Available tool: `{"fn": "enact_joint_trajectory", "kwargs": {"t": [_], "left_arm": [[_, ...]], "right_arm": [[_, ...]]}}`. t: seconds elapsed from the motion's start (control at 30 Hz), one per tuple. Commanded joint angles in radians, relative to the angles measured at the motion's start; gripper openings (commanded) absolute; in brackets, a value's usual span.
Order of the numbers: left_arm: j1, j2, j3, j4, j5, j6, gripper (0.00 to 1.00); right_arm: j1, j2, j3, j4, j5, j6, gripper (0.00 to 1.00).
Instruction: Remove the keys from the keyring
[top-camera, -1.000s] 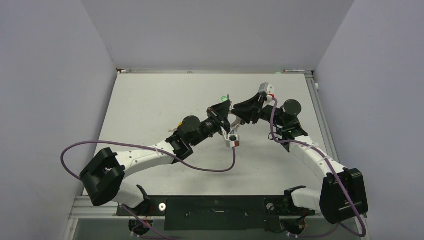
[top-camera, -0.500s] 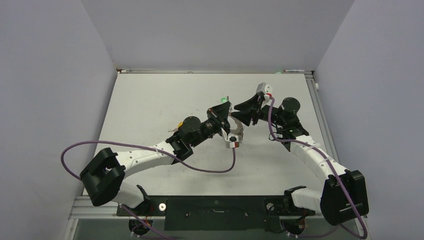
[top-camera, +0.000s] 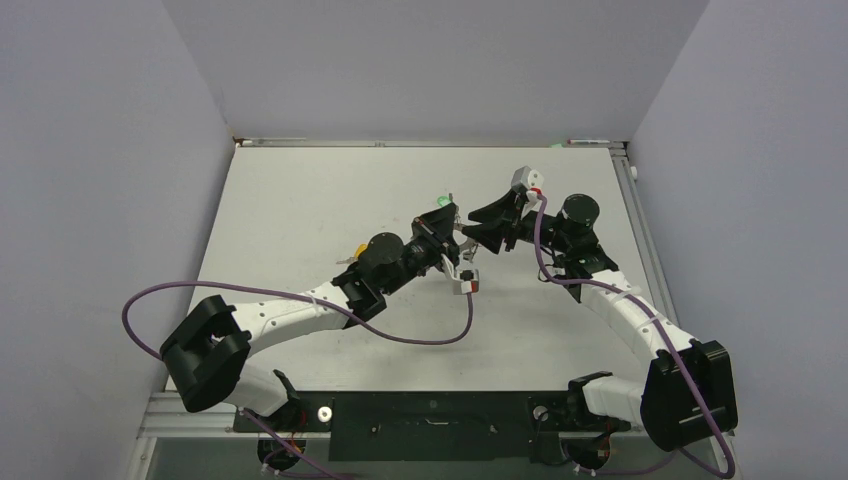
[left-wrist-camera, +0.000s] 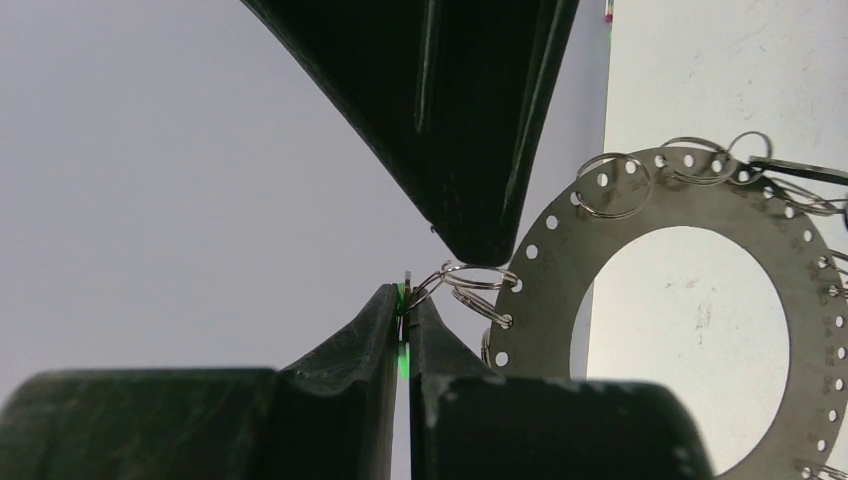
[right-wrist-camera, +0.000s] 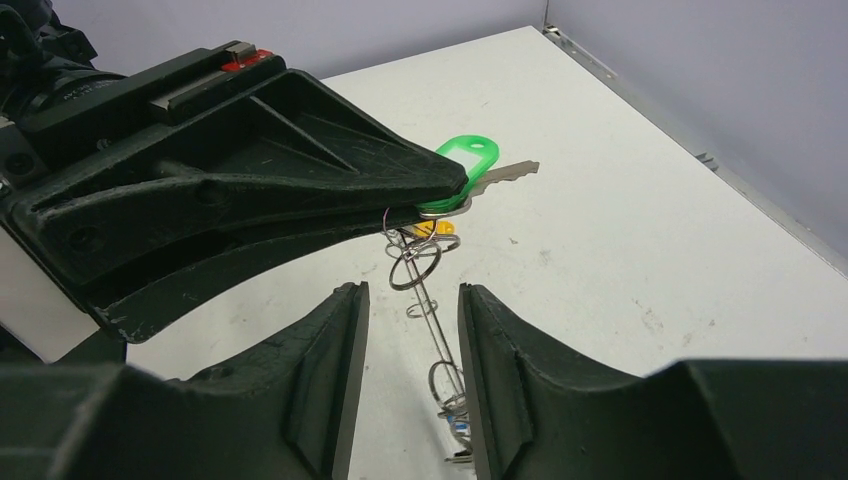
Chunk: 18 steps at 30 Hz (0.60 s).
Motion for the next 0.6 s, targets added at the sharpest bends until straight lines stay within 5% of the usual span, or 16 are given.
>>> {"fn": "enact_joint_trajectory", "kwargs": {"t": [0.0,0.57], "left_arm": [[-0.005,-0.004,0.050,0.039,-0.030,0.003,0.00],[-0.009,-0.008,0.048,0.032,-0.024,0.007,0.00]], "right_arm": [[0.007,-0.028,0.052,0.018,-0.024,-0.024,0.39],[0.068,0.027,0.116,-0.148,0.085,-0.174,0.29]]}}
